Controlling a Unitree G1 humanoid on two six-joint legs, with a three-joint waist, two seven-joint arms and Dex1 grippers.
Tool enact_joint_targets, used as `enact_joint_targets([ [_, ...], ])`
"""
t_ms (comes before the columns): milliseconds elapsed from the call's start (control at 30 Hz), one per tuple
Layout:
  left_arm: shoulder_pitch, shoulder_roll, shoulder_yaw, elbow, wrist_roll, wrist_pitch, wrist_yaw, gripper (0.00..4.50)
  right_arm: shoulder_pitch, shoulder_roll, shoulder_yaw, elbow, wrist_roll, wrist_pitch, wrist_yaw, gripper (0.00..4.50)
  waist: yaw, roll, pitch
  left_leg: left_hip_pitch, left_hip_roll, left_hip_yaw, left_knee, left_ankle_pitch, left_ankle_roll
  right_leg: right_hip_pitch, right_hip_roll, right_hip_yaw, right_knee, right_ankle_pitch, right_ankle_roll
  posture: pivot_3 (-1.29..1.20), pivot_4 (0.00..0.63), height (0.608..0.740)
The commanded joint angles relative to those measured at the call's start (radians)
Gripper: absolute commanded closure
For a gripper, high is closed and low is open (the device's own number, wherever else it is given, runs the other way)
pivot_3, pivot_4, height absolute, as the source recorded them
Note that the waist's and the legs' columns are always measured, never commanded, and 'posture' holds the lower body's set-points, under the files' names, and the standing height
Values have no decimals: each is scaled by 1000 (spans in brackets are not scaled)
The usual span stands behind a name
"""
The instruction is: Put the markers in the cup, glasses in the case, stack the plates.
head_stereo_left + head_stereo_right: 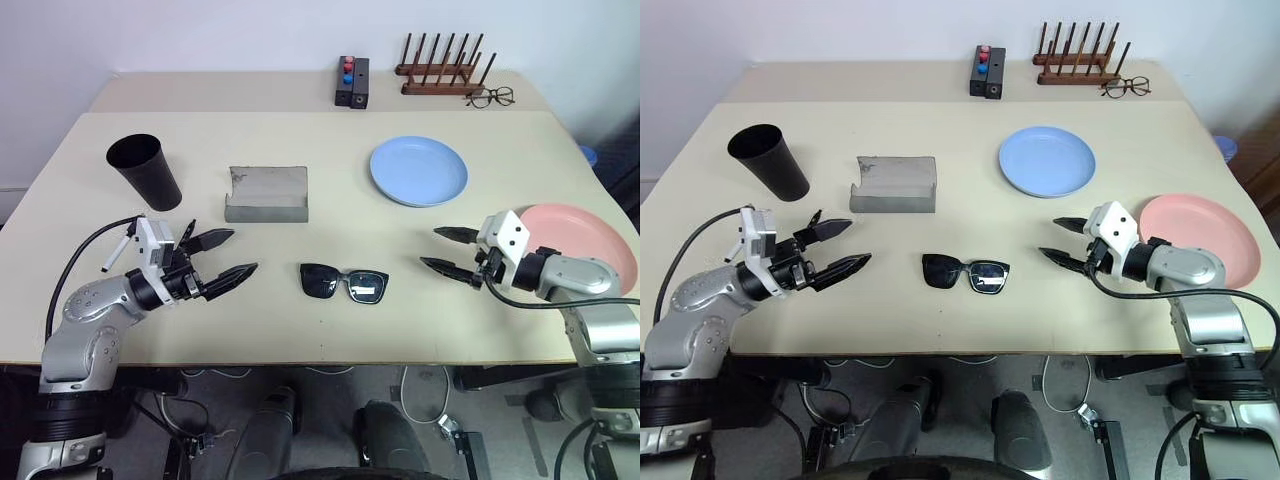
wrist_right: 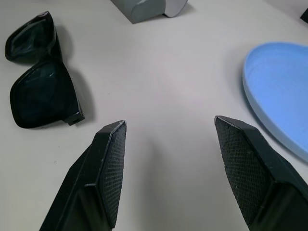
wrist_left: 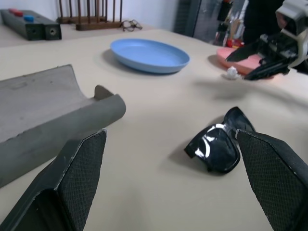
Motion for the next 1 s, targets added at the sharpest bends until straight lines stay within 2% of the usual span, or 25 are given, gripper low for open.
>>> enact_joint_targets([
  [33, 54, 22, 47, -97, -49, 31, 18, 0, -49, 14, 0, 23, 5, -36, 9, 1566, -1, 0, 0, 0, 0, 0, 0, 0, 0, 0, 0, 0, 0, 0, 0, 0, 150, 737],
  [200, 75, 22, 62, -125, -71, 57, 63, 0, -65, 25, -17, 27, 13, -41, -6, 1566, 8, 0, 0, 0, 0, -1, 0, 0, 0, -1, 0, -1, 0, 0, 0, 0, 150, 737],
  [333, 83, 144, 97, -78, -54, 166, 80, 0, -84, 39, -17, 0, 33, -20, -12, 1566, 2, 1, 0, 0, 0, -1, 0, 0, 0, -1, 0, -1, 0, -1, -1, 0, 150, 737],
  [467, 103, 189, 220, -83, -87, 217, 142, 0, -143, 73, 4, -45, 76, 15, -5, 1566, -6, 1, 1, 0, 0, 0, -1, 0, 0, -3, 0, 0, 0, -1, -1, 0, 150, 737],
  [633, 92, 260, 335, 100, -37, 206, 174, 0, -222, 182, 65, -154, 123, 152, -73, 1566, -3, 2, 1, 0, 1, 0, -2, 0, 0, -4, 1, 1, 0, -1, -1, 0, 150, 737],
  [767, 83, 300, 353, 185, 34, 212, 261, 0, -256, 243, 73, -290, 302, 399, -120, 1566, 7, 2, 1, -1, 0, 0, -3, 0, 0, -5, -1, 1, -1, -1, -1, 0, 150, 737],
  [900, -2, 294, 343, 253, 98, 209, 396, 0, -222, 260, 98, -351, 279, 387, -138, 1566, 9, -1, 0, -3, -1, -1, -3, -1, -2, -7, -2, 0, -1, -1, -1, 0, 150, 737],
  [1000, -110, 290, 324, 375, 178, 124, 498, 0, -204, 276, 151, -351, 203, 343, -170, 1566, 5, -1, -1, -2, -1, -1, -3, -2, -3, -6, -2, 0, -1, 0, -1, 0, 150, 737],
])
